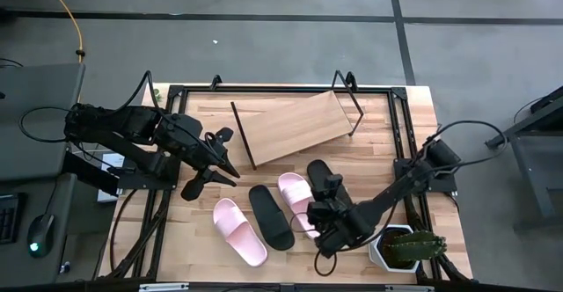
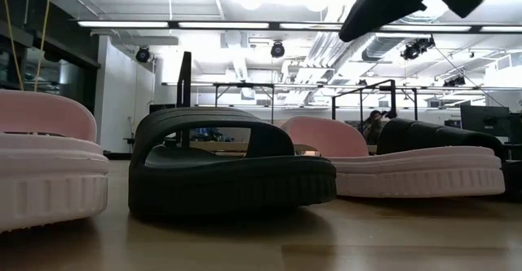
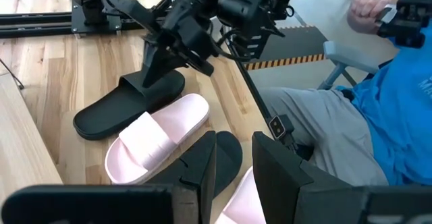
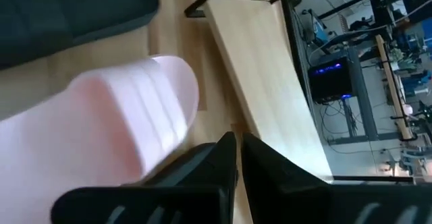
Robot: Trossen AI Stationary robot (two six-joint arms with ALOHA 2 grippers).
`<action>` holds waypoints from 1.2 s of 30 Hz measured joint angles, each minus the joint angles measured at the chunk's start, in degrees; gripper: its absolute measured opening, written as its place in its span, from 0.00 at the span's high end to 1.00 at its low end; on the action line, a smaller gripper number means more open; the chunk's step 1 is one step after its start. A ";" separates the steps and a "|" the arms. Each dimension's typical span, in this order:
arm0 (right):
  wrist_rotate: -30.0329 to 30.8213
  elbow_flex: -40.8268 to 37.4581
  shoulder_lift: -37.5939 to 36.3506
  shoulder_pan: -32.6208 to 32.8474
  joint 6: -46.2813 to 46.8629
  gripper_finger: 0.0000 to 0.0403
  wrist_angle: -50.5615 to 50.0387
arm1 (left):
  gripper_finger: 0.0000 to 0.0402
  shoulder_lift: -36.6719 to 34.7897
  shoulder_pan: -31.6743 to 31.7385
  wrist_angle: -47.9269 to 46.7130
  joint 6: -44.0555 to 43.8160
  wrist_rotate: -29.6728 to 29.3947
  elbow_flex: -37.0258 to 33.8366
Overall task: Pick and place slides into the shelf
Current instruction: Put the right pink slide on the shelf
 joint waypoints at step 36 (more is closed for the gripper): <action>6.36 0.00 9.39 3.63 7.80 0.97 6.13 | 0.79 0.00 0.00 0.02 0.04 0.00 0.00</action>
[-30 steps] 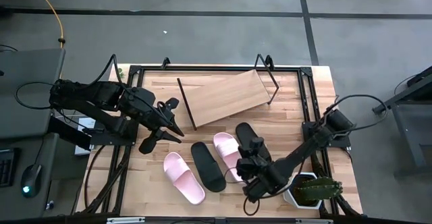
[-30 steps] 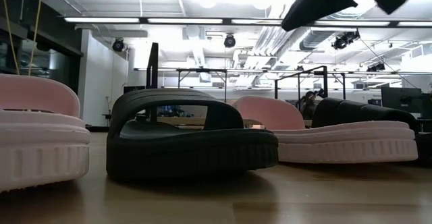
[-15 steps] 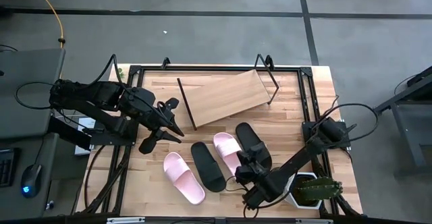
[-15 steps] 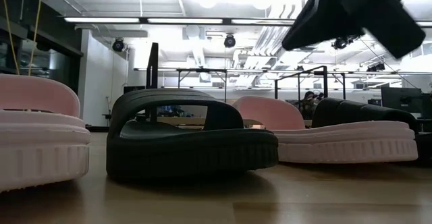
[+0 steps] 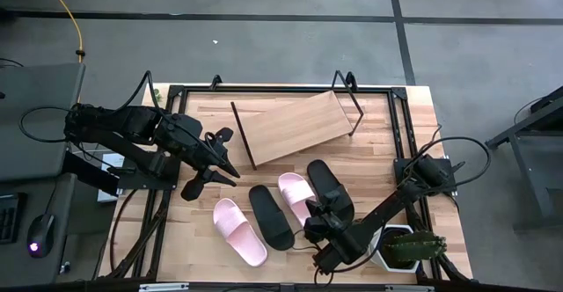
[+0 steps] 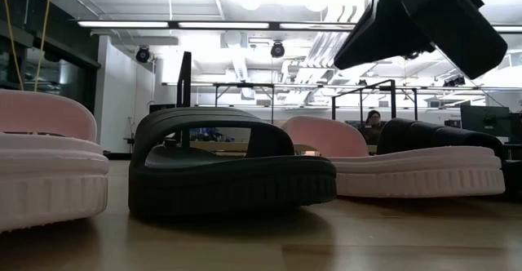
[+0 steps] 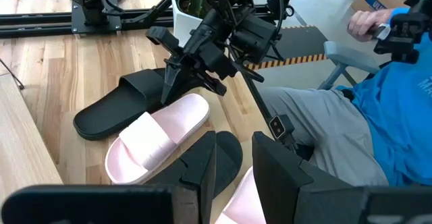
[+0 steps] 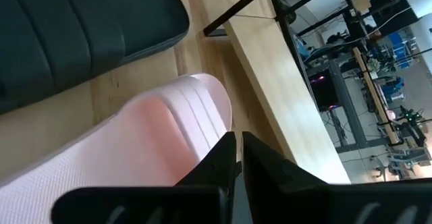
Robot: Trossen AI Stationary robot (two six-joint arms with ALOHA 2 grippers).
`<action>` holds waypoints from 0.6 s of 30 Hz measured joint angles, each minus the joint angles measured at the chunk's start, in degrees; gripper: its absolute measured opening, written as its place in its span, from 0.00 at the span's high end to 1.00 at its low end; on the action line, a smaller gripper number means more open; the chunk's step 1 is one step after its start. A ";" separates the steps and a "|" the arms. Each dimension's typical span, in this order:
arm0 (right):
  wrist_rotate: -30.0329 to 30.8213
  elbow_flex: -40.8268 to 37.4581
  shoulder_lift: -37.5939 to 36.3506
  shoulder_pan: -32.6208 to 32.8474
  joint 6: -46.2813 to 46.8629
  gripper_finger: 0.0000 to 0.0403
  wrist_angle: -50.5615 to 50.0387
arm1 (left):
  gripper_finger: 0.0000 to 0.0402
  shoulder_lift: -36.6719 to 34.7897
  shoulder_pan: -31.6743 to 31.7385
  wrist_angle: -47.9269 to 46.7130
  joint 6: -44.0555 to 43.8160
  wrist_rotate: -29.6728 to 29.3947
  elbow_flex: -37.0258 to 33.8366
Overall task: Pick and place slides into the shelf
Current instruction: Put the right pink slide on the shelf
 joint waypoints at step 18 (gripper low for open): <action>-17.71 0.00 0.00 -5.37 -4.47 0.97 6.54 | 0.79 0.00 0.00 0.03 -0.02 0.00 0.00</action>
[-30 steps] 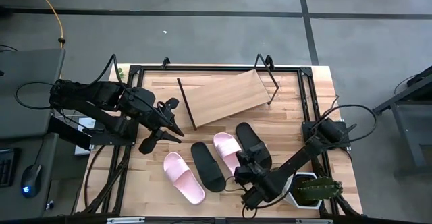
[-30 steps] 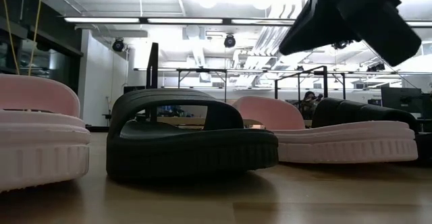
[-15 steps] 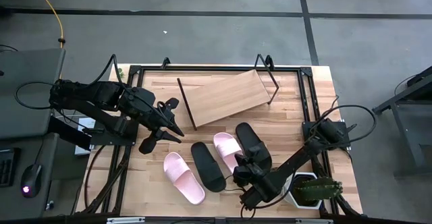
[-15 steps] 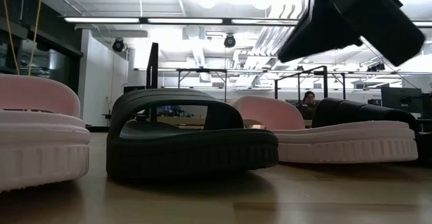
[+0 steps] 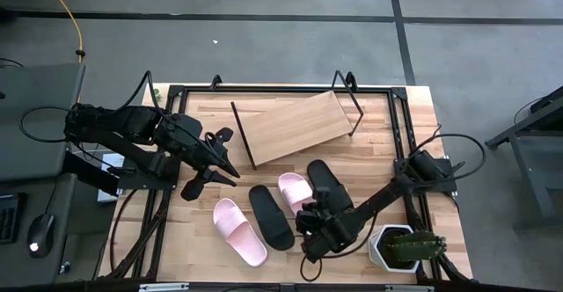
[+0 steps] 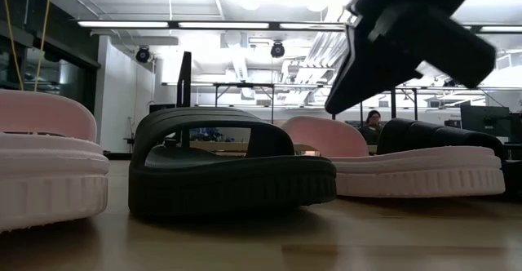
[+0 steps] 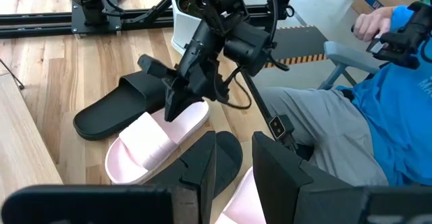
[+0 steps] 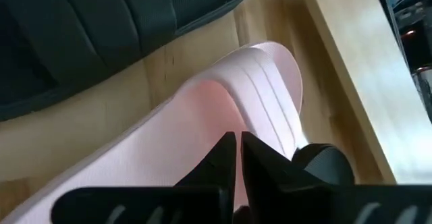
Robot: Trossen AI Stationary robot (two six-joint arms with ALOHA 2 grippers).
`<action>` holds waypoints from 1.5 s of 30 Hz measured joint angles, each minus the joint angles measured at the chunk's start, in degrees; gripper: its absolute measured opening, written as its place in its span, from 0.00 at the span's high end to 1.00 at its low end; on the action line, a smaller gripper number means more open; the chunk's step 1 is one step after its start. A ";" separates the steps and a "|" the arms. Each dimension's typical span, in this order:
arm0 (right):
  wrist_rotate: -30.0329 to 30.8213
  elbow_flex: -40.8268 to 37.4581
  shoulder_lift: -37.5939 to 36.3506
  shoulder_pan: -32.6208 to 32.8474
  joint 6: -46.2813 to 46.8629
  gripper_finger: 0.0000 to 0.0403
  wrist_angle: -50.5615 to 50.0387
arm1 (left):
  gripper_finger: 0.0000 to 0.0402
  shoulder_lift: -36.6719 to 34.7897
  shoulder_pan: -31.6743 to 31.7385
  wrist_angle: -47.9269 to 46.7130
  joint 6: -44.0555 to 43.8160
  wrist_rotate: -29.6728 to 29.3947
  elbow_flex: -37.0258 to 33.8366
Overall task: Pick and place slides into the shelf
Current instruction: Put the right pink slide on the shelf
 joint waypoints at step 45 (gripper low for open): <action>-5.00 0.00 -0.02 -1.78 -14.03 0.55 1.46 | 0.79 0.13 0.00 -0.05 0.02 0.00 -0.02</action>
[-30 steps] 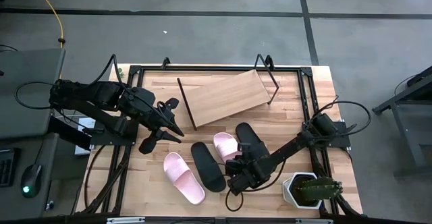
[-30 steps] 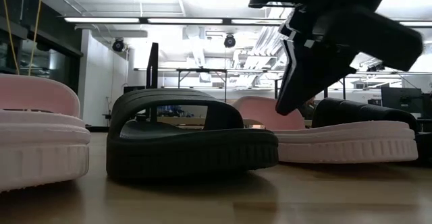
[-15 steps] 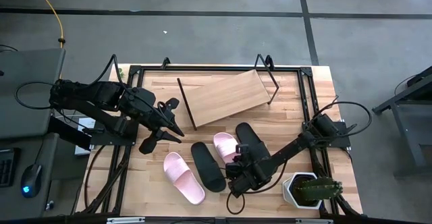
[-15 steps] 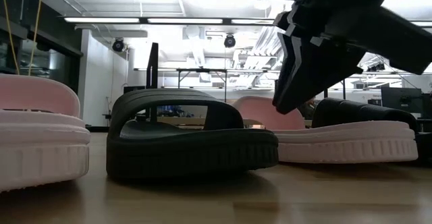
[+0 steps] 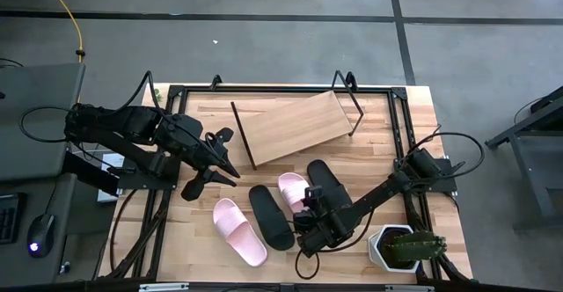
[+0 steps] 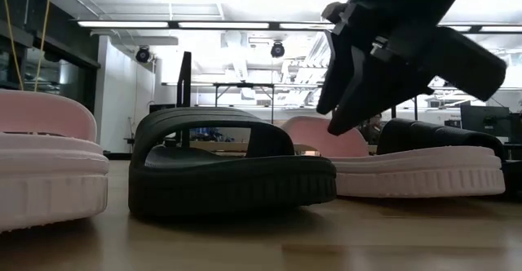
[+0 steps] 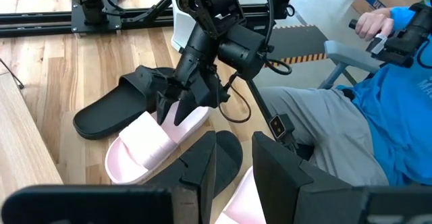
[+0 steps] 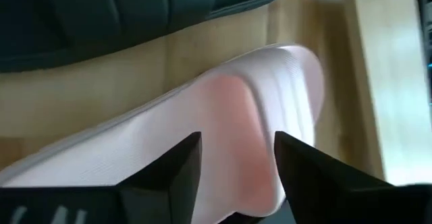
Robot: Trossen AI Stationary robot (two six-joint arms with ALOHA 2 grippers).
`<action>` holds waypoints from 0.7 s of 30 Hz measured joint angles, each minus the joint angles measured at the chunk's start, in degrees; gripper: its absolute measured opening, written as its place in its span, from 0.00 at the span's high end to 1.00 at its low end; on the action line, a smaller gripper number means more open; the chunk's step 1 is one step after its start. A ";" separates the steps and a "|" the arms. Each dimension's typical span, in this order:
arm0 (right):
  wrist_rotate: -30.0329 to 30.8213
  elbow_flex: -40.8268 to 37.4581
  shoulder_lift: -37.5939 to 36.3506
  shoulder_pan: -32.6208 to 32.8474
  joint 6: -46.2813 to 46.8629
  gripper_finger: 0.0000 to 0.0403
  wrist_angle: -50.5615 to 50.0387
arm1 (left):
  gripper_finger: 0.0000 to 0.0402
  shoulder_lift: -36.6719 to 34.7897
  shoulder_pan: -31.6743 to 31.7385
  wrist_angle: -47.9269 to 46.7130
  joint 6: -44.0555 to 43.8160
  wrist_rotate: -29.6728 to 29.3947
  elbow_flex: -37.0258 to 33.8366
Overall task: Pick and place slides into the shelf
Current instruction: Put the right pink slide on the shelf
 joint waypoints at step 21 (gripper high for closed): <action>1.53 0.04 1.09 -3.81 -1.25 0.54 0.43 | 0.79 0.00 0.02 2.75 -0.02 -0.02 0.00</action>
